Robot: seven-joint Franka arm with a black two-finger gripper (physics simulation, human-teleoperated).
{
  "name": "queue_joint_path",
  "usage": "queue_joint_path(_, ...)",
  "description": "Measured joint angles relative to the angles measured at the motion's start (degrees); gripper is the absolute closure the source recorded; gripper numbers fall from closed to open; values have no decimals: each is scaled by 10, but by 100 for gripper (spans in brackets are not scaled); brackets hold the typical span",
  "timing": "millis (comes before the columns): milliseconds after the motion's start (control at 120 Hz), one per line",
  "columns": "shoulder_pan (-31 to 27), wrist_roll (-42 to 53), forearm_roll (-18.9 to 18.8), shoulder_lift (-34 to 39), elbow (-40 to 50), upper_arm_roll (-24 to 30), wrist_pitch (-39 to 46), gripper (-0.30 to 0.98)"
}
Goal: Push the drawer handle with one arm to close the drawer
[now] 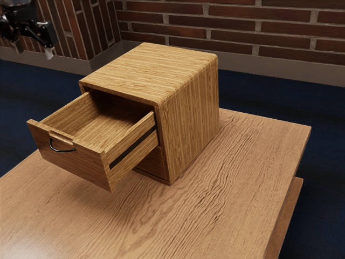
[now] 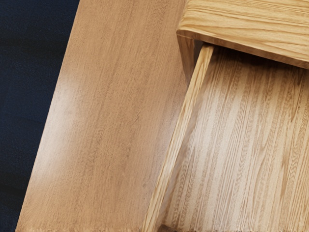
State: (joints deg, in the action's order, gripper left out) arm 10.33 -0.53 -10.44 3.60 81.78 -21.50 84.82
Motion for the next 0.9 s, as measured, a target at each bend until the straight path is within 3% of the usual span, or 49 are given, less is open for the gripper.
queue_joint_path(267, 17, -5, 11, -30, 13, 2, -14, 0)
queue_joint_path(542, -31, -17, 18, 88, 159, 86, -21, 1)
queue_joint_path(900, -86, -68, 13, 191, 310, 172, -25, 60)
